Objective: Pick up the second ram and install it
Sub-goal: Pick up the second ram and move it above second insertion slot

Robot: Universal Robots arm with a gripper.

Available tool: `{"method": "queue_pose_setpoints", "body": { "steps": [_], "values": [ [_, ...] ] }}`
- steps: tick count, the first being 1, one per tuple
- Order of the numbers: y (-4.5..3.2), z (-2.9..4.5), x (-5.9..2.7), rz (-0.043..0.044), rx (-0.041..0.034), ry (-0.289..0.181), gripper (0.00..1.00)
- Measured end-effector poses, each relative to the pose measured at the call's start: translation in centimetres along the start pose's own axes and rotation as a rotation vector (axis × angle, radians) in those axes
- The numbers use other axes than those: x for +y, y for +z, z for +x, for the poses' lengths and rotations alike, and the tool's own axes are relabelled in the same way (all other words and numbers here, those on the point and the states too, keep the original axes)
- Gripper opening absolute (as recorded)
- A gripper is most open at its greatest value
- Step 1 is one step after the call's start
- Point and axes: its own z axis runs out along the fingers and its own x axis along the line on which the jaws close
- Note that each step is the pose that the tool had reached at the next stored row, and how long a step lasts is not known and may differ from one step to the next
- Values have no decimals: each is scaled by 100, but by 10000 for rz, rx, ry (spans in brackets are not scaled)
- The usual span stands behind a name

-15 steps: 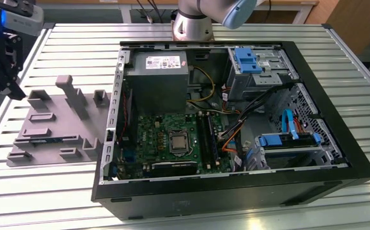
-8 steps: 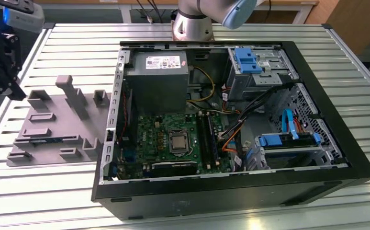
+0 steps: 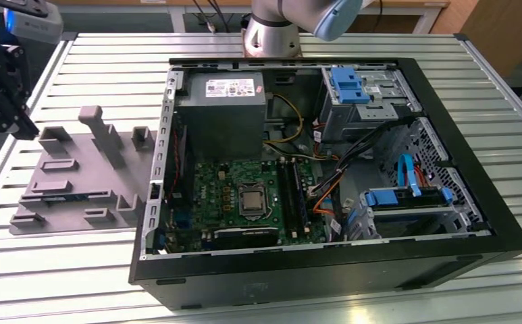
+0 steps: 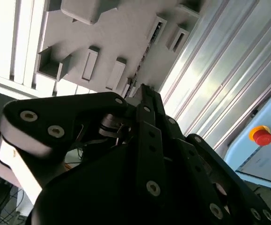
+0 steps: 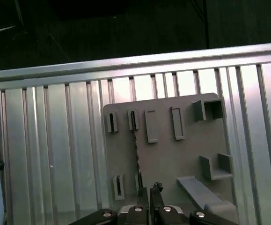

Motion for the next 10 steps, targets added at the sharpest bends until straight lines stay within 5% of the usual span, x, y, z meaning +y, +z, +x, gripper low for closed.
{"method": "queue_pose_setpoints", "body": {
  "steps": [4,10],
  "values": [
    [19,2,2,-10,26,-635,17],
    [70,24,118,34,6,-724,30]
  ]
}}
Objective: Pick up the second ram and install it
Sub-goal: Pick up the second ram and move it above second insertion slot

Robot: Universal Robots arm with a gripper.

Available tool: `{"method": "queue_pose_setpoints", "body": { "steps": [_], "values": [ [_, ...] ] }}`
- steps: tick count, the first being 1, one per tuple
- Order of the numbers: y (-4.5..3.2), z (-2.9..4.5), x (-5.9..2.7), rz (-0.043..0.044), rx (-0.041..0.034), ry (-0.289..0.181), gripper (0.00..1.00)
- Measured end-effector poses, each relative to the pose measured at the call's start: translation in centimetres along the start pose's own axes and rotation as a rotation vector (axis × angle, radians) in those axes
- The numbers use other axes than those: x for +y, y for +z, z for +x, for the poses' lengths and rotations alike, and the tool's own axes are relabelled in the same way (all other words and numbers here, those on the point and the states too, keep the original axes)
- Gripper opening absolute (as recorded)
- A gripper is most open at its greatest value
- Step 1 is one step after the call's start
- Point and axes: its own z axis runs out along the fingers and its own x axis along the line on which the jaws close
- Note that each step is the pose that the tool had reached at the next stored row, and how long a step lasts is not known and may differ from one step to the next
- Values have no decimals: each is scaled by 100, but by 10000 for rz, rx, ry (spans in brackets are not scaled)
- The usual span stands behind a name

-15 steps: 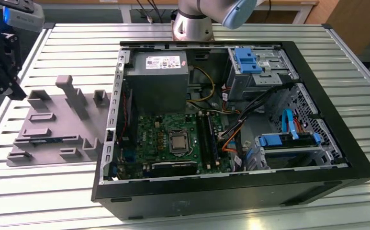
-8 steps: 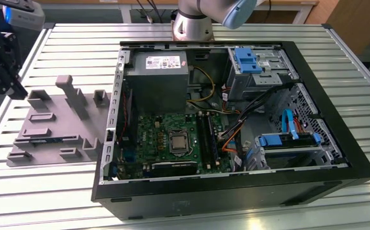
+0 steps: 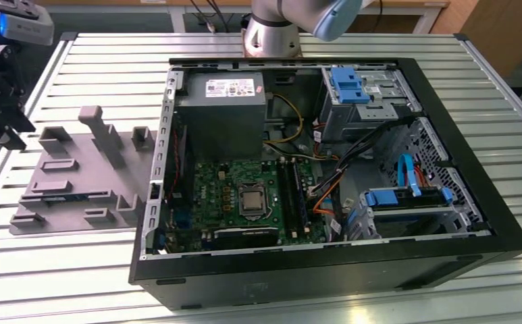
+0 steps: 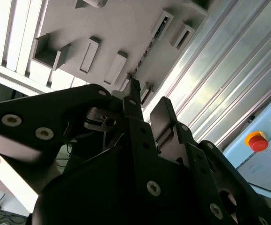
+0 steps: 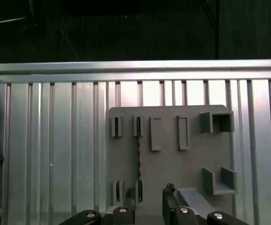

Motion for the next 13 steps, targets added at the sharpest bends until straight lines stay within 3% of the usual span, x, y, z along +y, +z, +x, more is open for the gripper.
{"method": "queue_pose_setpoints", "body": {
  "steps": [1,6,10,13],
  "values": [
    [14,3,4,4,-5,-45,36],
    [83,7,7,-9,15,-627,36],
    [152,11,24,-11,21,-753,36],
    [158,12,27,-14,23,-773,36]
  ]
}}
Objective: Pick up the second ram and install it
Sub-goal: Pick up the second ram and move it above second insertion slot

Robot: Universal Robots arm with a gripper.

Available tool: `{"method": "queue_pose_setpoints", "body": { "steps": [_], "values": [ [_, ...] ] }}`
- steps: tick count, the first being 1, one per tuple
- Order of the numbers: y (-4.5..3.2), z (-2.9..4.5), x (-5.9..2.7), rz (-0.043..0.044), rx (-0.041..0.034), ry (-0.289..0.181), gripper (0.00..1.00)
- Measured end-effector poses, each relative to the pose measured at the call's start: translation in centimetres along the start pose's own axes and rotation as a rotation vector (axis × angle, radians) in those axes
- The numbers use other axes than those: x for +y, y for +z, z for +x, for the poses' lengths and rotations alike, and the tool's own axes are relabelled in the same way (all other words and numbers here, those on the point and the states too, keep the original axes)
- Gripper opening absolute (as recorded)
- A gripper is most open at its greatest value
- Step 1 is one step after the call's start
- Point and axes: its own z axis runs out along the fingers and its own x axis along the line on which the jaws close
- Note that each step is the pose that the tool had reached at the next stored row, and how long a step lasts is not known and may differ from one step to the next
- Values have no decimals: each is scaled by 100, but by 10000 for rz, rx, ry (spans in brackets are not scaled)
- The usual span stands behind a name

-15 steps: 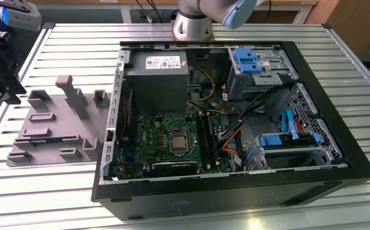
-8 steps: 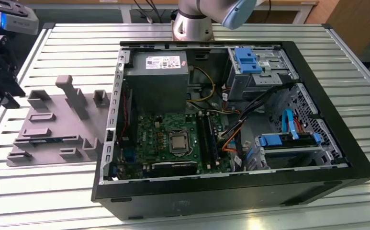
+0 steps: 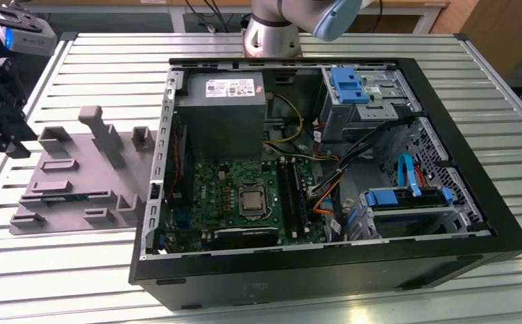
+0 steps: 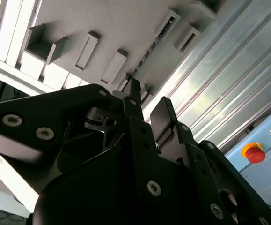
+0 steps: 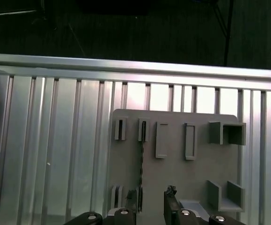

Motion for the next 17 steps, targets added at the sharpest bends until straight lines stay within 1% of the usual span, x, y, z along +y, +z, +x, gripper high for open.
{"method": "queue_pose_setpoints", "body": {
  "steps": [5,17],
  "values": [
    [8,0,4,5,-2,0,36],
    [56,0,11,19,-1,-1,36]
  ]
}}
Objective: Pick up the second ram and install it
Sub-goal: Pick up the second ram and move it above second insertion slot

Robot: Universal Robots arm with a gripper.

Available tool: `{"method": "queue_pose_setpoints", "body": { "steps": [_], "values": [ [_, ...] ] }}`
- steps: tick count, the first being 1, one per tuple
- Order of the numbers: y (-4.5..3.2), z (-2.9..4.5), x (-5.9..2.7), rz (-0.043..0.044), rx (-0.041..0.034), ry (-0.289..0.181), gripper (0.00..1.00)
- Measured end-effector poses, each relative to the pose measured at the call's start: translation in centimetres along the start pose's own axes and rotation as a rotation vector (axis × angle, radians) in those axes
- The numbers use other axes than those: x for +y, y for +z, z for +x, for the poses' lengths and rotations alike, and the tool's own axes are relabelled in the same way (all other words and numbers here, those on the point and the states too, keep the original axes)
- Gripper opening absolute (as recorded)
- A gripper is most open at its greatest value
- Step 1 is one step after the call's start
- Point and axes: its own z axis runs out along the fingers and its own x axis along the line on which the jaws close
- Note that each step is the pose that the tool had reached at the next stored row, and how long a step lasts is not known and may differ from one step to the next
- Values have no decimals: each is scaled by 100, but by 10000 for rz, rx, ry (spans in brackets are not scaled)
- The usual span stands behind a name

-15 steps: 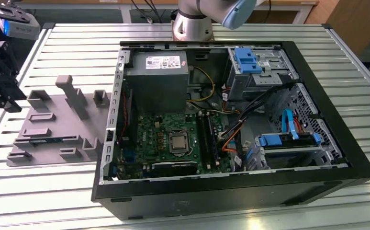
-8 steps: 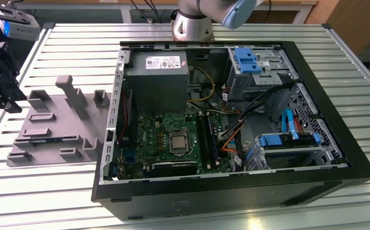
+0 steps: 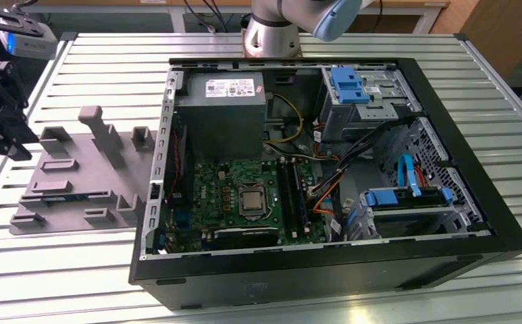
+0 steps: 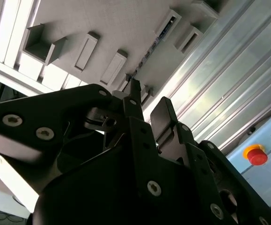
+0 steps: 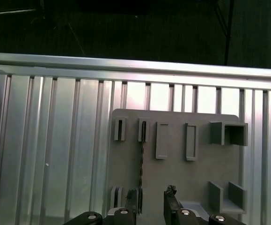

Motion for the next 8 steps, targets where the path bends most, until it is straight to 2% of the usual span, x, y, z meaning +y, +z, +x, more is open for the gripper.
{"method": "queue_pose_setpoints", "body": {
  "steps": [8],
  "values": [
    [19,0,1,0,0,0,36]
  ]
}}
